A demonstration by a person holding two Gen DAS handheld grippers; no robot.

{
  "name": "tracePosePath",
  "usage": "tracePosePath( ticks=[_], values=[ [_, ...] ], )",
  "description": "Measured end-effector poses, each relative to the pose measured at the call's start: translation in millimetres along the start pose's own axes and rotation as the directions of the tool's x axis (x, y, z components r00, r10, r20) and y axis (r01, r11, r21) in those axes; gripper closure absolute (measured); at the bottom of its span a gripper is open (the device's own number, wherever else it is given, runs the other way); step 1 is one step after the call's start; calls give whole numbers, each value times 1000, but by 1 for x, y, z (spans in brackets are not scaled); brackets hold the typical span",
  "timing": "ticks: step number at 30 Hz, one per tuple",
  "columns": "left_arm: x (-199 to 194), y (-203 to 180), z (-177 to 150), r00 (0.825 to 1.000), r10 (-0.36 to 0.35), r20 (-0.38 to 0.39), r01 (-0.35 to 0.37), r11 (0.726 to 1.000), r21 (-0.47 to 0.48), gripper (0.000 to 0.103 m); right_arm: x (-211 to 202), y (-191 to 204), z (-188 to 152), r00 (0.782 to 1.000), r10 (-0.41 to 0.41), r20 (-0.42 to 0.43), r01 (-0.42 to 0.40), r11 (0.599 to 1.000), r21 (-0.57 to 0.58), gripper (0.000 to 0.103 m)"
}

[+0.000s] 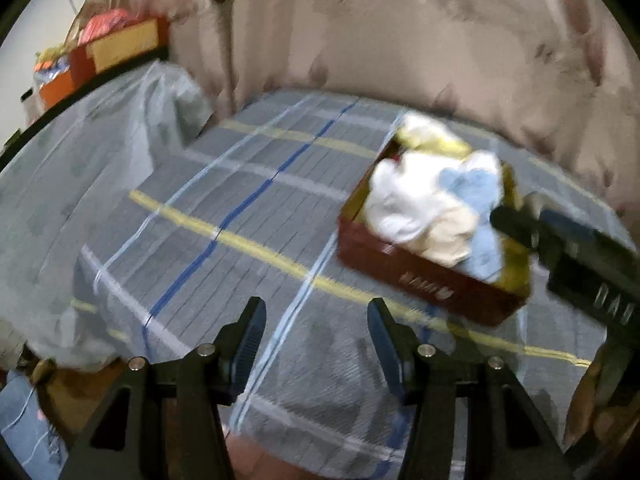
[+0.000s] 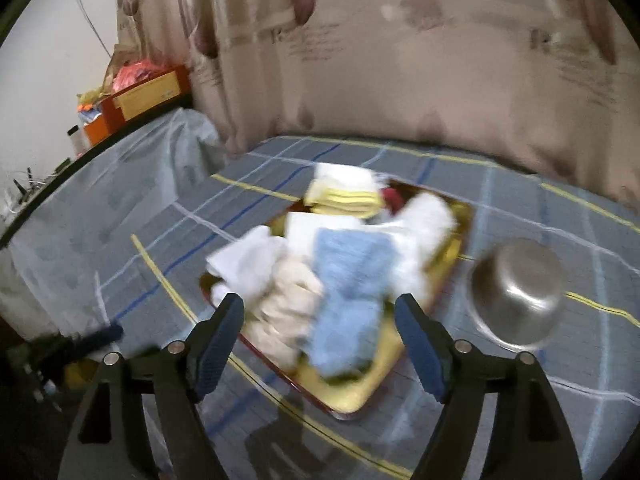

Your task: Organize soft objects

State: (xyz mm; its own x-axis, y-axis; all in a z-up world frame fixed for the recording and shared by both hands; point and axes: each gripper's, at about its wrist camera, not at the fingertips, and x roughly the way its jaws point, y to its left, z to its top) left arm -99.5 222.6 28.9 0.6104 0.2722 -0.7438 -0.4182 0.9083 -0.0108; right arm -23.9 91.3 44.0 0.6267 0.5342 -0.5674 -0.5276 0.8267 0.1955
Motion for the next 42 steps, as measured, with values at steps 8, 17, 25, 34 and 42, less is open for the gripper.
tracePosePath(
  ticks=[8, 17, 25, 34, 42],
  values=[
    [-21, -8, -2, 971, -67, 228, 69, 998, 1, 49, -70, -8, -21, 941, -167, 293, 169, 985, 16, 4],
    [-40, -36, -12, 941, -87, 326, 66, 995, 76, 49, -101, -6, -38, 909, -201, 366, 217, 976, 0, 4],
    [-42, -35, -19, 954, -51, 296, 44, 999, 30, 49, -102, -4, -46, 911, -243, 333, 254, 967, 13, 4],
    [-31, -36, -22, 966, -57, 251, 51, 998, 32, 49, -103, 2, -52, 913, -245, 326, 260, 966, -3, 3],
    [-28, -40, -23, 969, -46, 242, 36, 998, 46, 49, -105, 4, -54, 908, -248, 336, 267, 964, -10, 3]
  ],
)
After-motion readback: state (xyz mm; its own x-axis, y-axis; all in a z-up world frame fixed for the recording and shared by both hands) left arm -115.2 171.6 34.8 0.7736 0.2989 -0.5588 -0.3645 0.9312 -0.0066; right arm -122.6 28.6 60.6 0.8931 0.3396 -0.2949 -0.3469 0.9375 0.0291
